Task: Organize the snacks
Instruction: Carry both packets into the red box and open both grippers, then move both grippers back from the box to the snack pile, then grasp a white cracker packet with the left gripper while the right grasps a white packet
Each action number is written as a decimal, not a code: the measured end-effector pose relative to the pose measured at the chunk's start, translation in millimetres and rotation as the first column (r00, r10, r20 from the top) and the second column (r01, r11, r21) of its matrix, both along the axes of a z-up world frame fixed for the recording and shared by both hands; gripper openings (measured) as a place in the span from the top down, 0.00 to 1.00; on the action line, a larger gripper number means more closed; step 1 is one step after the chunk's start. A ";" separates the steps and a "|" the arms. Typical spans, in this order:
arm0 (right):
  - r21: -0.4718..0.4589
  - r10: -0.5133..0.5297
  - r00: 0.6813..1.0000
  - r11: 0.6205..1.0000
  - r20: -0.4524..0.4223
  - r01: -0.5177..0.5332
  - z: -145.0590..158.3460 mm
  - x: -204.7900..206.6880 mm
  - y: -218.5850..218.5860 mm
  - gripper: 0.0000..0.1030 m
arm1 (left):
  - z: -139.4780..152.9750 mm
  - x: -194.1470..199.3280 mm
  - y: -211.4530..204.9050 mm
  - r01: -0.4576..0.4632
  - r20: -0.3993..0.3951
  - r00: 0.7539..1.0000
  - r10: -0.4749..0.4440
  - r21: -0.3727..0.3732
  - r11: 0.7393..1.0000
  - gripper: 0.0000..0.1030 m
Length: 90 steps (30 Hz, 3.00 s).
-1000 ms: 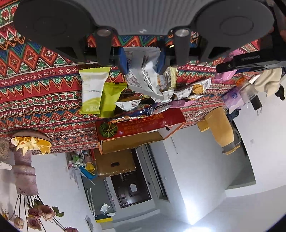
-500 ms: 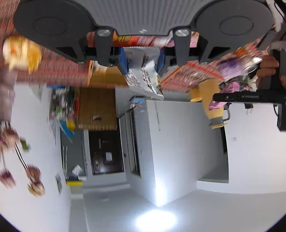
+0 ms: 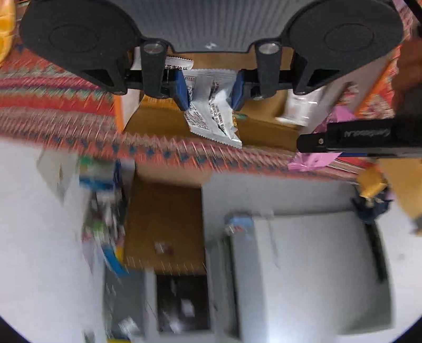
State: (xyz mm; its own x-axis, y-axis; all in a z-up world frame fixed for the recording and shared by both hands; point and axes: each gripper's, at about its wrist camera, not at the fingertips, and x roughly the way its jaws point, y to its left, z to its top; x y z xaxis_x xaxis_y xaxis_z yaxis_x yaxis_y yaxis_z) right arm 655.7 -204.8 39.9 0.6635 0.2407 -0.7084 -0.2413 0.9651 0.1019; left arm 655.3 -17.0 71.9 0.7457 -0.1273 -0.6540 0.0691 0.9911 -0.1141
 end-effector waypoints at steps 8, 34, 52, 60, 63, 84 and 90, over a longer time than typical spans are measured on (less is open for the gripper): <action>-0.050 -0.083 0.988 0.996 -0.134 0.077 -62.2 51.2 20.2 0.50 | -45.7 31.5 -4.0 0.013 -0.084 0.996 -0.013 0.004 1.000 0.29; 0.072 -0.038 0.955 0.997 0.295 0.018 176.4 -228.2 -97.5 0.09 | 153.7 -299.1 75.8 0.001 0.337 0.940 -0.044 0.127 0.992 0.00; 0.111 -0.037 0.867 0.994 0.496 -0.021 87.0 -492.1 -128.7 0.00 | 54.1 -546.6 88.3 -0.121 0.522 0.853 -0.006 0.208 0.971 0.00; 0.054 -0.126 0.902 0.992 0.413 0.114 -14.7 -529.3 -105.1 0.00 | -34.9 -548.0 78.4 -0.127 0.344 0.937 0.068 0.151 0.980 0.00; 0.112 -0.143 0.926 0.988 0.348 0.111 -47.5 -526.4 -91.4 0.00 | -59.7 -538.9 77.0 -0.120 0.279 0.958 0.065 0.184 0.976 0.00; 0.041 -0.007 0.931 0.999 0.364 -0.009 -46.7 -443.5 -35.2 0.00 | -60.8 -430.3 85.3 0.140 0.223 0.953 -0.203 0.269 0.953 0.00; 0.020 0.026 0.955 0.999 0.295 -0.033 -49.0 -374.8 -23.0 0.00 | -74.0 -355.9 90.9 0.222 0.148 0.948 -0.281 0.322 0.920 0.03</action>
State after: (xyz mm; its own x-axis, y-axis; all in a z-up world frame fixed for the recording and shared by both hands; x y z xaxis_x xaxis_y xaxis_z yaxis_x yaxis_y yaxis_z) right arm 280.9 -227.8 -9.1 0.8340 0.2783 -0.4764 -0.2925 0.9552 0.0459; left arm 299.4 73.9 -2.1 0.8270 -0.1482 -0.5422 0.3118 0.9236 0.2232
